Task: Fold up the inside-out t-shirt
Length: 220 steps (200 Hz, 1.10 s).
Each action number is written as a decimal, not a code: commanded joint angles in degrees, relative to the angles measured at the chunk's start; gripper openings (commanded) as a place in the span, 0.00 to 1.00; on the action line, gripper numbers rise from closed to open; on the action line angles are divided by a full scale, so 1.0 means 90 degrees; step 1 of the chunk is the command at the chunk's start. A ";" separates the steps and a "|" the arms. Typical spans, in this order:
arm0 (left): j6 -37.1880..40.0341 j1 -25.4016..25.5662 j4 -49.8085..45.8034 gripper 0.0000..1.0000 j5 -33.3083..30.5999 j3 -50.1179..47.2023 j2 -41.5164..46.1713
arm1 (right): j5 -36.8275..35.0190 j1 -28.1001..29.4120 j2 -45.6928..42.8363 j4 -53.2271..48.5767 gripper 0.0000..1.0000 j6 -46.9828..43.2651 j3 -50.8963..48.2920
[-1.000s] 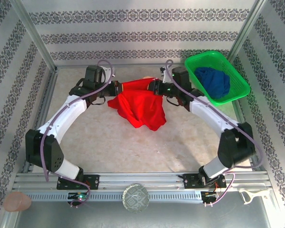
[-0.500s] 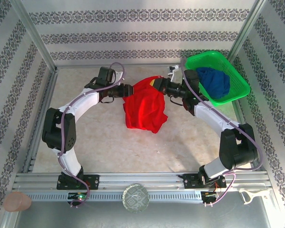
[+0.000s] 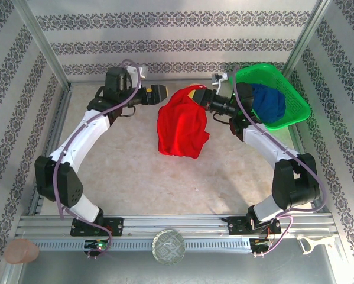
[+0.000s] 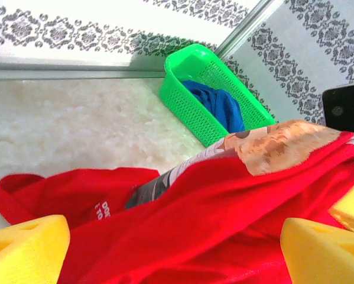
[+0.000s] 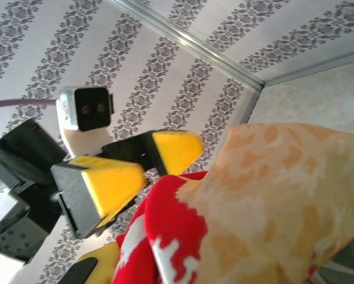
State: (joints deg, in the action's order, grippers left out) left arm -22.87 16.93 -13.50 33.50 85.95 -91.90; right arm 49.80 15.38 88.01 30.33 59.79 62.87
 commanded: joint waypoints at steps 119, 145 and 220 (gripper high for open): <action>0.1755 0.0735 -0.1248 0.79 0.0249 0.1380 -0.1312 | 0.0823 -0.0015 0.0115 0.0332 0.00 0.0107 0.0658; 0.1664 0.0701 -0.0966 0.42 0.0153 0.1332 -0.1620 | 0.1078 -0.0014 0.0139 0.0326 0.00 0.0115 0.0748; -0.0050 0.0457 0.0608 0.00 0.0800 0.1007 -0.1214 | -0.1564 -0.0543 -0.1099 -0.1942 0.88 -0.1026 -0.0429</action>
State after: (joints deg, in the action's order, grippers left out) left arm -16.58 22.37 -16.38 38.59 97.45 -108.33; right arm 51.48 11.81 86.94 23.92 57.58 63.09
